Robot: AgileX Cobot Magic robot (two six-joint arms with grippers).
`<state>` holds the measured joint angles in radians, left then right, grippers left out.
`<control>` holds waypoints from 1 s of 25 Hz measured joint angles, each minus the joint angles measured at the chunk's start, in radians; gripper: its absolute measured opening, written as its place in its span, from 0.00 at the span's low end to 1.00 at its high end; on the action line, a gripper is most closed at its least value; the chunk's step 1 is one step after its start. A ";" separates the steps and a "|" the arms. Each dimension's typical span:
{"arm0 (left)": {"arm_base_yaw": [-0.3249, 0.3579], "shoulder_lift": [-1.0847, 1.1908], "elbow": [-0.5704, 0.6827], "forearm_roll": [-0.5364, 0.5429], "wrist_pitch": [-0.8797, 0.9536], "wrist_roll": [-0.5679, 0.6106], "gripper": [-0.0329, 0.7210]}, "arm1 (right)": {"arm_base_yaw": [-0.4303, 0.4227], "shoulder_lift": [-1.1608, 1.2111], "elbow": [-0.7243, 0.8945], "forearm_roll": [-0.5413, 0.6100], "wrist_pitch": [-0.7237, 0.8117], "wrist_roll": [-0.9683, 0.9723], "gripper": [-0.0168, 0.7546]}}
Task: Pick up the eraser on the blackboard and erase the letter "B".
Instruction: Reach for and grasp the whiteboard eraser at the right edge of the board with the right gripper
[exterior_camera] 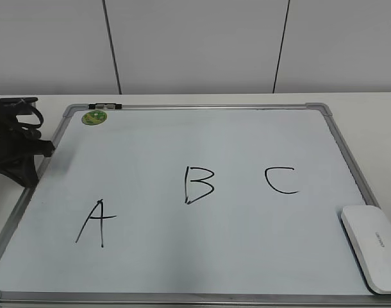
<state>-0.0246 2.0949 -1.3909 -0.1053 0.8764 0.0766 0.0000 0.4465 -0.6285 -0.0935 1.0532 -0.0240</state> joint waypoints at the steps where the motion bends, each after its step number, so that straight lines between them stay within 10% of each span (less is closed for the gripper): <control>1: 0.000 0.000 0.000 0.000 0.000 0.000 0.06 | 0.000 0.012 0.000 0.023 0.008 0.000 0.78; 25: 0.000 0.000 0.000 -0.007 0.002 0.000 0.06 | 0.000 0.488 -0.066 0.175 0.038 -0.023 0.78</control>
<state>-0.0246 2.0949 -1.3909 -0.1125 0.8783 0.0766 0.0000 0.9346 -0.6948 0.0817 1.0911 -0.0466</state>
